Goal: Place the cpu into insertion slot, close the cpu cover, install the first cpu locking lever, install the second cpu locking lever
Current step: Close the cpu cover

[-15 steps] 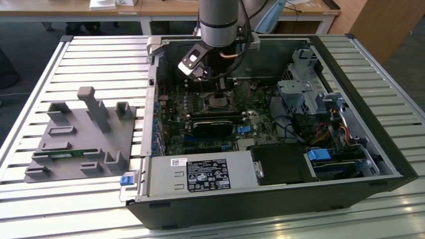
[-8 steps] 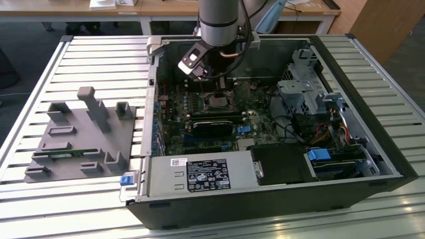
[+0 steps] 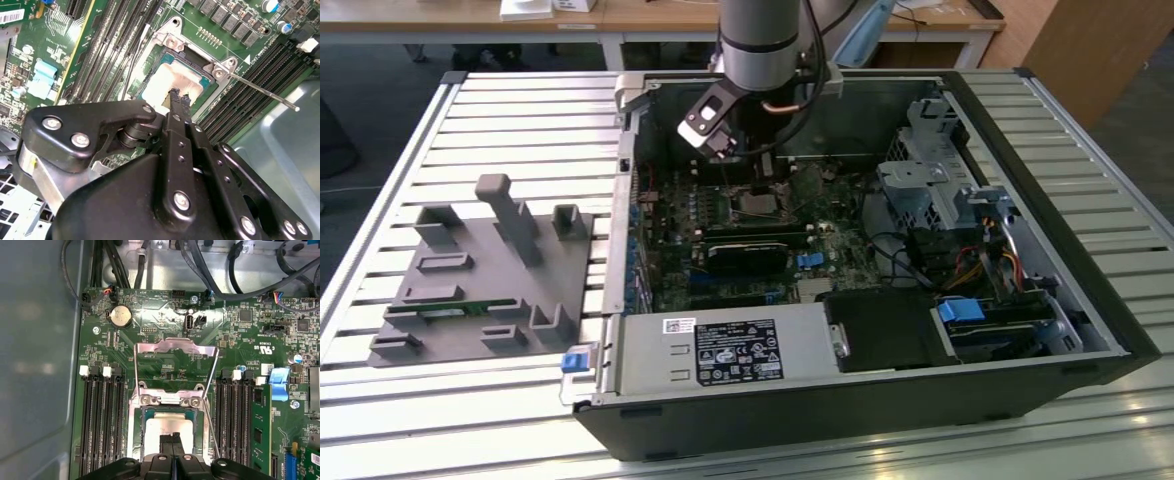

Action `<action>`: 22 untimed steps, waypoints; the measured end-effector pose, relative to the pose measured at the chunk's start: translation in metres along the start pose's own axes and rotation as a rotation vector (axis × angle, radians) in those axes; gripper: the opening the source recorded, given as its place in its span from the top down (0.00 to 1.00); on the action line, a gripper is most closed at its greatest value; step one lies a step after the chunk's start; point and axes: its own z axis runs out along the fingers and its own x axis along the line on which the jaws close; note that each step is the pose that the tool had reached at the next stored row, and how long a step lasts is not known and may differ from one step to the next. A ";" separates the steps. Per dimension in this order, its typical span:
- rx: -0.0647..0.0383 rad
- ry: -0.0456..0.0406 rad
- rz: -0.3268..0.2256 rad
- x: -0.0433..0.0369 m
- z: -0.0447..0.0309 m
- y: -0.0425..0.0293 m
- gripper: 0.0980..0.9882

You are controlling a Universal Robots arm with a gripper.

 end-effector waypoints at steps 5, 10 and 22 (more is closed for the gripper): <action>0.001 0.0005 0.000 -0.0001 -0.0022 0.0003 0.99; 0.004 0.0004 0.000 -0.0052 -0.0026 0.0005 0.99; 0.021 0.0012 0.000 -0.0058 -0.0265 0.0039 0.99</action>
